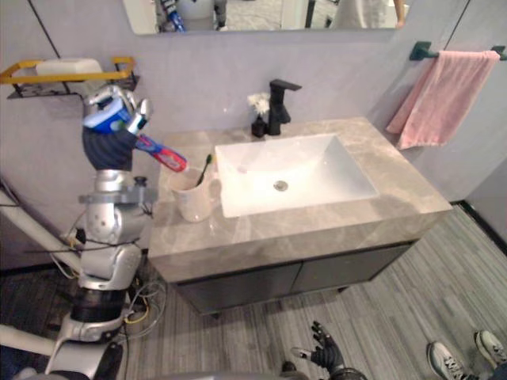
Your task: Organize washtable
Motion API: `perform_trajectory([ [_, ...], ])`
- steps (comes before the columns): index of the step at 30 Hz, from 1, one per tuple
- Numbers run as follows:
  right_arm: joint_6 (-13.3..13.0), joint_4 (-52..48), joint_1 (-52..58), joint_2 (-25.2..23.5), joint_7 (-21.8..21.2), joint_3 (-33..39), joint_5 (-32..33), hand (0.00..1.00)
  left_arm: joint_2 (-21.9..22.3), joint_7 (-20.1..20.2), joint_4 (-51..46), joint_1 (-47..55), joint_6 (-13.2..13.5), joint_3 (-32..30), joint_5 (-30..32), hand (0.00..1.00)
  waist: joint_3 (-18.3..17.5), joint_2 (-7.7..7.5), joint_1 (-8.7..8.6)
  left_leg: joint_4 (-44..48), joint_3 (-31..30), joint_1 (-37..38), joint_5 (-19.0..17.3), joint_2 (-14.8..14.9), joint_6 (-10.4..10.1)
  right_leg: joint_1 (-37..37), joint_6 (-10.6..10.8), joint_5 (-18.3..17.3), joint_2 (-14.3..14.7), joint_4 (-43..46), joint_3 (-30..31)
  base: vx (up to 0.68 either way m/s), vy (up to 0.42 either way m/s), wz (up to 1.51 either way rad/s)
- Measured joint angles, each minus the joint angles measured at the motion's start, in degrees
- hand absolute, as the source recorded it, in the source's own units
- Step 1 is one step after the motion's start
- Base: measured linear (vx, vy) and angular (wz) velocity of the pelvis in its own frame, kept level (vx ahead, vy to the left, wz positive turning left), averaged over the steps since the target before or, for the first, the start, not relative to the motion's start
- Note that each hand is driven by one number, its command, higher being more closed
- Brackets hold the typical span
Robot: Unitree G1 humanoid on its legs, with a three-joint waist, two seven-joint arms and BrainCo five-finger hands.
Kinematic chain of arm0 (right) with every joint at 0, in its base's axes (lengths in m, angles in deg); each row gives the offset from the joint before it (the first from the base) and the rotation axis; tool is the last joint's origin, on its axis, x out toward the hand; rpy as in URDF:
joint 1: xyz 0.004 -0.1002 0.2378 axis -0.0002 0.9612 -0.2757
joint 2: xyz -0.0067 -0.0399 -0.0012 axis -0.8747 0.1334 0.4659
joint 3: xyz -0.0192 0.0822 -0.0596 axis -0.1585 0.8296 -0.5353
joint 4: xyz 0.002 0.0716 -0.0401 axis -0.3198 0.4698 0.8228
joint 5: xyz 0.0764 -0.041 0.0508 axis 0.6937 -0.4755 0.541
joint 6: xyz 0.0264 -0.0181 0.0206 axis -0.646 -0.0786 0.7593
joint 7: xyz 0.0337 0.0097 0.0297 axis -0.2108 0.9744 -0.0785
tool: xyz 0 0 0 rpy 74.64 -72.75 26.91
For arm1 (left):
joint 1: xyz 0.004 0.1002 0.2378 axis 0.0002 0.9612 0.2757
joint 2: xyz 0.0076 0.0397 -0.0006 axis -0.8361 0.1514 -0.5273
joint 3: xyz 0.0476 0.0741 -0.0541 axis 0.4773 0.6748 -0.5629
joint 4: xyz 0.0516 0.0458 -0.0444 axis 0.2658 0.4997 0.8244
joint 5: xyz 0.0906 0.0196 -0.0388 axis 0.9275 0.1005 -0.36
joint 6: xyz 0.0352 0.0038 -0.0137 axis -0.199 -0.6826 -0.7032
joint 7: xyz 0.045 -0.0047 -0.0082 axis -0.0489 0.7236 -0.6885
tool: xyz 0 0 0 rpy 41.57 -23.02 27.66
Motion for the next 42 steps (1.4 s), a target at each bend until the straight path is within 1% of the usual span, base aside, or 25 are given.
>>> perform_trajectory([
  [2,0.0,0.0,0.0,0.0,0.0,0.0,0.0,0.0,0.0,0.0,2.1,-0.9,-0.1,0.0,0.0,1.0,0.2,-0.22,0.0,0.0,-0.1,0.0,0.0,0.0,0.0,0.0,0.0,0.0,0.0,-0.1,0.0,0.0,0.0,0.0],
  [6,0.0,0.0,-0.2,0.0,0.3,0.0,0.0,0.0,0.0,-0.1,3.1,-2.1,-0.3,-0.4,0.0,1.0,1.0,-0.63,-0.1,0.0,0.0,0.0,0.0,0.0,0.0,-0.1,0.0,0.0,0.0,-0.2,0.0,0.0,0.0,0.0],
  [9,0.0,0.0,-0.2,0.0,0.9,0.0,0.0,0.0,0.0,0.0,4.8,-2.4,-0.4,-0.4,0.0,1.0,1.3,-0.69,-0.22,-0.1,0.1,-0.1,0.0,0.0,0.0,-0.1,0.0,0.0,0.0,-0.3,0.0,0.0,0.0,0.0],
  [13,0.0,0.0,-0.2,0.0,1.0,0.0,0.0,0.0,0.0,-0.1,6.6,-2.7,-1.1,-0.4,0.1,1.0,1.7,-0.81,-0.24,-0.1,0.1,-0.3,0.0,0.0,0.0,-0.2,0.0,0.0,0.0,-0.4,0.1,0.0,0.0,0.0],
  [18,0.0,-0.1,-0.2,0.0,1.0,0.1,0.0,0.0,0.0,-0.1,7.3,-2.8,-1.6,-0.4,0.2,1.0,2.7,-1.04,-0.3,-0.1,0.2,-0.4,0.0,0.0,0.0,-0.8,0.0,0.0,0.1,-0.4,0.2,0.0,-0.001,-0.01],
  [21,0.0,-0.1,-0.1,0.0,1.0,0.1,0.0,0.0,0.0,-0.1,7.7,-2.8,-1.9,-1.1,1.1,1.0,2.7,-0.97,-0.36,-0.1,0.5,-0.9,0.0,0.0,0.0,-1.2,0.0,0.0,0.1,-0.4,0.4,0.0,-0.005,-0.03],
  [23,0.0,-0.1,-0.2,0.0,1.0,0.1,0.0,0.0,-0.6,0.0,10.0,-2.8,-1.9,-1.3,1.8,1.0,2.8,-0.94,-0.59,-0.2,0.6,-0.9,0.0,0.1,0.0,-1.1,0.0,0.0,0.1,-0.4,0.3,0.0,0.0,0.0],
  [24,0.0,-0.1,-0.2,0.0,1.0,0.1,0.0,0.0,-0.8,0.0,10.8,-2.8,-2.1,-1.3,1.8,0.0,2.8,-0.92,-0.64,-0.2,0.6,-0.9,0.0,0.1,0.0,-1.1,0.0,0.0,0.1,-0.5,0.2,0.0,0.0,0.0],
  [25,0.0,-0.1,-0.2,0.1,1.0,0.1,0.0,0.0,-1.2,0.0,12.4,-2.8,-2.6,-1.3,1.8,0.0,2.8,-0.91,-0.67,-0.2,0.6,-0.9,0.0,0.1,0.0,-1.1,0.0,0.0,0.2,-0.5,0.2,0.0,0.0,0.0],
  [28,0.0,-0.2,-0.2,0.6,0.9,0.1,0.0,0.0,-1.8,0.0,14.4,-2.2,-2.8,-1.4,1.8,0.0,2.8,-0.91,-0.88,-0.2,0.5,-0.8,0.0,0.1,0.0,-1.1,0.0,0.0,0.1,-0.7,0.0,0.0,0.0,0.0],
  [30,-0.1,-0.2,-0.2,0.8,0.9,0.1,0.0,0.0,-2.0,0.0,14.5,-1.7,-2.8,-1.4,1.8,0.0,2.8,-0.91,-1.31,-0.2,0.5,-0.7,0.0,0.1,0.0,-0.9,-0.1,0.1,0.1,-0.8,-0.1,0.0,0.0,0.0],
  [33,-0.1,-0.2,-0.2,1.1,0.9,0.1,0.0,0.0,-2.2,0.0,14.6,-1.7,-2.8,-1.7,1.8,0.0,2.8,-0.85,-1.38,-0.2,0.6,-0.6,0.0,0.2,0.0,-0.4,-0.7,0.5,0.2,-1.7,-0.2,0.0,0.0,0.0],
  [42,-0.1,-0.3,-0.2,1.8,0.9,0.1,-0.1,0.0,-2.0,-0.1,14.0,-1.7,-2.8,-1.9,1.8,0.0,2.9,-0.46,-1.4,-0.2,0.6,-0.3,0.0,0.2,0.0,0.0,-0.5,0.8,0.2,-2.1,-0.1,-0.01,-0.009,0.0],
])
